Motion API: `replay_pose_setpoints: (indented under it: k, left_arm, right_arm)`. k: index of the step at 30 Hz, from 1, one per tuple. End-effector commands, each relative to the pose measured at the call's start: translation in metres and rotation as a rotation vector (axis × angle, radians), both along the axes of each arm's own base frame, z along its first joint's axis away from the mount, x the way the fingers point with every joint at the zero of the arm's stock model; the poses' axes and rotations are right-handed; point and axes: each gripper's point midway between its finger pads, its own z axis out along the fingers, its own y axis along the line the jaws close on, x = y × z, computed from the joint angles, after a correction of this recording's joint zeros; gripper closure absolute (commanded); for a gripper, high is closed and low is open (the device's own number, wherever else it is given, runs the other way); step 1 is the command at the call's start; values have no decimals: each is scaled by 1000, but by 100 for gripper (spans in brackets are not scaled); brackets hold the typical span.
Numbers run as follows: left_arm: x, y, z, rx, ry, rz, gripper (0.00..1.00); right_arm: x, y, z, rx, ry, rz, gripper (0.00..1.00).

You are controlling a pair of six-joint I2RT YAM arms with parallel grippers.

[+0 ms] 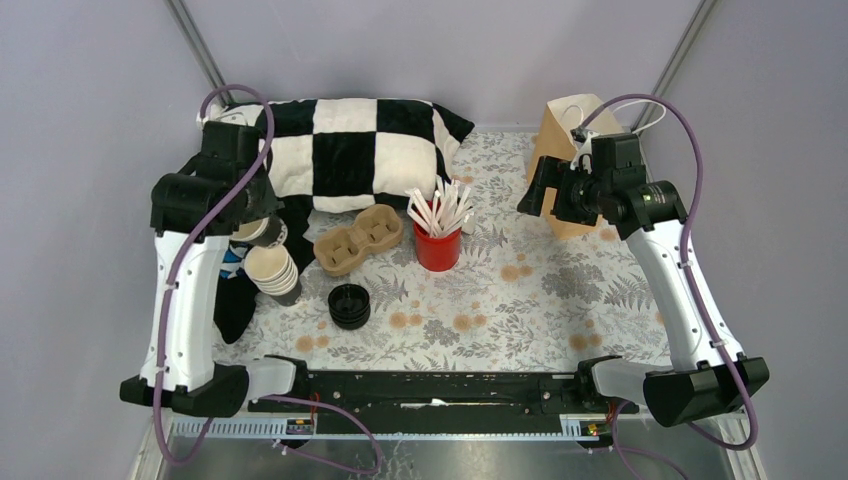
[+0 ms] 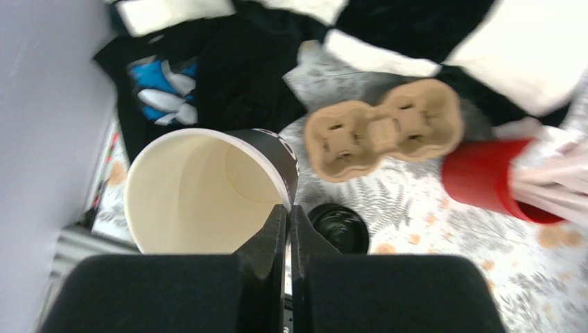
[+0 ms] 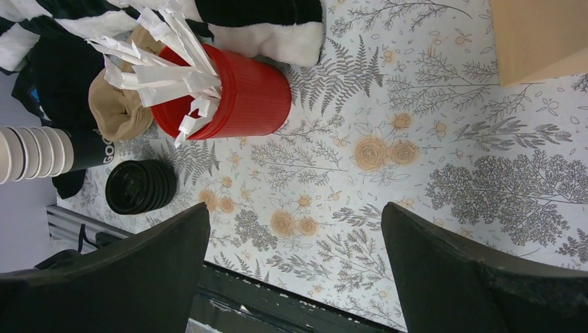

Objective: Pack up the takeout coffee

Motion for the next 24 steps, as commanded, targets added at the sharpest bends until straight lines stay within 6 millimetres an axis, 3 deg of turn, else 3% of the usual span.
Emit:
replay_pose_setpoints:
  k: [1,3,5,8,12,16,20,24]
  left_arm:
    - [10,-57,38,-134,-168,-297,100]
    - [15,-97,28,-186,-170,-392,100]
    - [13,-150,13,-219,-149,-508,100]
    - [-3,-225,-7,-184,-127,-689,100]
    - [-21,-292,-38,-102,-97,-883,100]
    - [-53,-357,-67,-68,-94,-1162,100]
    - [-80,-395,-102,-22,-47,-1337,100]
    - [-87,-411,-131,16,20,-1414,100]
  right_arm:
    - [5,8,15,32,-43,16,0]
    - [5,7,16,29,-48,6,0]
    - [5,5,17,28,-49,-3,0]
    - [2,-1,23,11,-66,-29,0]
    - [-5,-23,34,-51,-126,-122,0]
    - [-16,-52,50,-112,-205,-259,0]
    - [-32,-73,65,-140,-271,-353,0]
    - [-46,-78,63,-136,-273,-372,0]
